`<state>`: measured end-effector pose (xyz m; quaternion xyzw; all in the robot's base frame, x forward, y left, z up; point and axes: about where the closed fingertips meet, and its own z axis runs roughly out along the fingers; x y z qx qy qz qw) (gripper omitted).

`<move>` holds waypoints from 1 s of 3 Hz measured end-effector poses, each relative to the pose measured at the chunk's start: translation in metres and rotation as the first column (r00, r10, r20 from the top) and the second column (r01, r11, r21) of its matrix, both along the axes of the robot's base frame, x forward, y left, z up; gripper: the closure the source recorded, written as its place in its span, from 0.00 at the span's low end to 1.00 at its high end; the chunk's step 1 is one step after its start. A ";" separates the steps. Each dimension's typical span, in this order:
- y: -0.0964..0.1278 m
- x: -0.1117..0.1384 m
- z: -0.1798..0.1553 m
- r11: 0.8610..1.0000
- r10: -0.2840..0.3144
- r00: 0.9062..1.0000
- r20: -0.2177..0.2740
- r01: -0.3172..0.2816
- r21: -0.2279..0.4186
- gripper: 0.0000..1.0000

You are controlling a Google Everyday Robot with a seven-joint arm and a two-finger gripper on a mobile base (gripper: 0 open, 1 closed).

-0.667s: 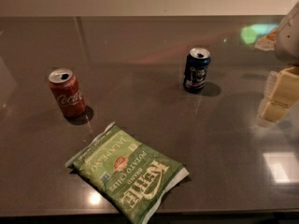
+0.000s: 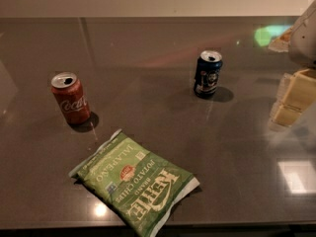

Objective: Move pepsi can near green jalapeno chip bag

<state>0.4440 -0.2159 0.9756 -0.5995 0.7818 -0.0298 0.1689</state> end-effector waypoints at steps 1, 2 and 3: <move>0.004 0.014 -0.005 0.999 -0.003 1.000 0.008 0.003 0.041 0.00; 0.004 0.034 -0.012 0.996 -0.019 1.000 0.011 0.018 0.087 0.00; 0.000 0.057 -0.019 0.992 -0.045 0.999 0.012 0.043 0.119 0.00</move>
Offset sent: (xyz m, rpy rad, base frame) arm 0.0611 0.0001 -0.0209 0.1489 -0.0108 -0.0448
